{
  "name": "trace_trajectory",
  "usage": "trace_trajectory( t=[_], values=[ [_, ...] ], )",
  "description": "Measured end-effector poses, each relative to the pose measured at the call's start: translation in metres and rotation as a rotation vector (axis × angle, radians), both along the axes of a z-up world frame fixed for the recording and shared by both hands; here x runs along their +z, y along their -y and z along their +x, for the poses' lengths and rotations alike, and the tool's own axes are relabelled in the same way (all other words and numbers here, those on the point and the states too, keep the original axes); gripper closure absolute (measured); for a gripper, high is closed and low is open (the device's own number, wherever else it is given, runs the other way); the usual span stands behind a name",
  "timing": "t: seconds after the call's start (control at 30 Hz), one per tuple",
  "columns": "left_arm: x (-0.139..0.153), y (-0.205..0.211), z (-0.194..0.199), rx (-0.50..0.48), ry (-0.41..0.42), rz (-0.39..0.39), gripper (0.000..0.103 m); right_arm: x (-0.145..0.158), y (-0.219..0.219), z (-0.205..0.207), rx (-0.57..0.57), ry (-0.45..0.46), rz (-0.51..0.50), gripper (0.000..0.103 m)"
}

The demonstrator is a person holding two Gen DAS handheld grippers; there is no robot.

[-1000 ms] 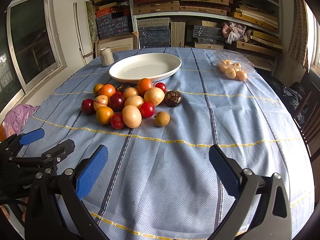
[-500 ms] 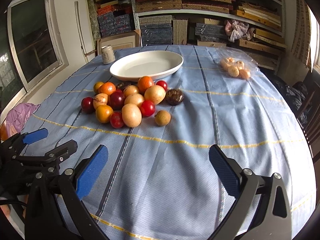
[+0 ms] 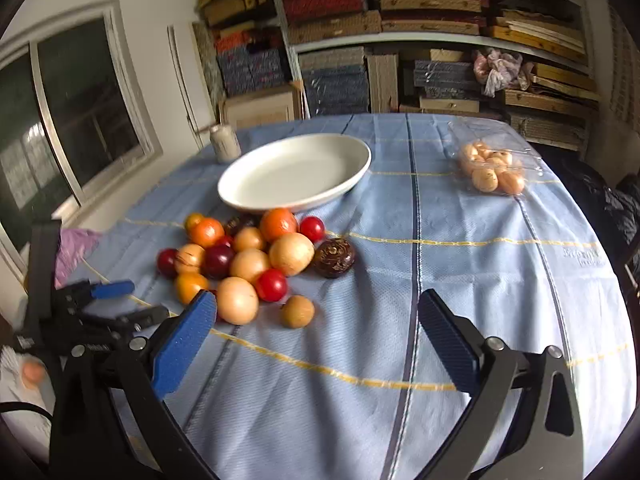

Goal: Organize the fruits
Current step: 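Grasp the small tan fruit with the right tool while the left tool grasps the dark red fruit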

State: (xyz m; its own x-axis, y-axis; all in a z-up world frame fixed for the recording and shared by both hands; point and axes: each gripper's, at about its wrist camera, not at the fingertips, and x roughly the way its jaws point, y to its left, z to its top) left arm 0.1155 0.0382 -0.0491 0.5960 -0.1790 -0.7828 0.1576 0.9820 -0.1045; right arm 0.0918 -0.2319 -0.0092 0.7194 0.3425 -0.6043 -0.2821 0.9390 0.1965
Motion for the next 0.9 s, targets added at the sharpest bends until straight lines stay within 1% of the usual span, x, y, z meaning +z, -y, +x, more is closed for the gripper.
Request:
trace_trajectory(
  t=[0.1, 0.17, 0.27, 0.37, 0.43, 0.5, 0.6, 0.67, 0.73, 0.77, 0.87, 0.9],
  values=[
    [-0.004, -0.005, 0.011, -0.008, -0.004, -0.004, 0.003, -0.008, 0.000, 0.013, -0.007, -0.010, -0.026, 0.004],
    [-0.005, -0.011, 0.014, 0.002, 0.001, -0.005, 0.003, -0.015, 0.005, 0.020, -0.014, -0.013, -0.009, 0.004],
    [-0.006, -0.018, 0.023, -0.001, 0.001, -0.004, 0.003, -0.029, 0.010, 0.029, -0.014, -0.023, 0.042, 0.004],
    [-0.004, -0.024, 0.037, -0.033, 0.014, -0.001, 0.003, -0.040, 0.014, 0.036, -0.015, -0.069, 0.052, 0.004],
    [-0.007, -0.031, 0.046, -0.027, 0.004, 0.004, 0.003, -0.041, 0.018, 0.038, -0.018, -0.072, 0.067, 0.004],
    [-0.017, -0.040, 0.056, -0.013, -0.039, -0.020, 0.004, -0.041, 0.022, 0.037, -0.026, -0.068, 0.087, 0.004],
    [-0.019, -0.042, 0.059, -0.019, -0.033, -0.032, 0.004, -0.041, 0.026, 0.037, -0.031, -0.068, 0.109, 0.004],
    [-0.017, -0.039, 0.059, -0.033, -0.023, -0.032, 0.009, -0.041, 0.026, 0.037, -0.030, -0.074, 0.112, 0.004],
    [-0.017, -0.034, 0.057, -0.052, -0.009, -0.002, 0.019, -0.043, 0.026, 0.038, -0.027, -0.080, 0.107, 0.004],
    [-0.017, -0.031, 0.056, -0.064, -0.002, 0.010, 0.022, -0.043, 0.026, 0.038, -0.028, -0.080, 0.105, 0.004],
    [-0.017, -0.025, 0.054, -0.086, 0.017, 0.022, 0.031, -0.043, 0.027, 0.038, -0.035, -0.079, 0.105, 0.004],
    [-0.017, -0.023, 0.054, -0.091, 0.021, 0.028, 0.037, -0.043, 0.028, 0.039, -0.038, -0.080, 0.106, 0.004]
  ],
)
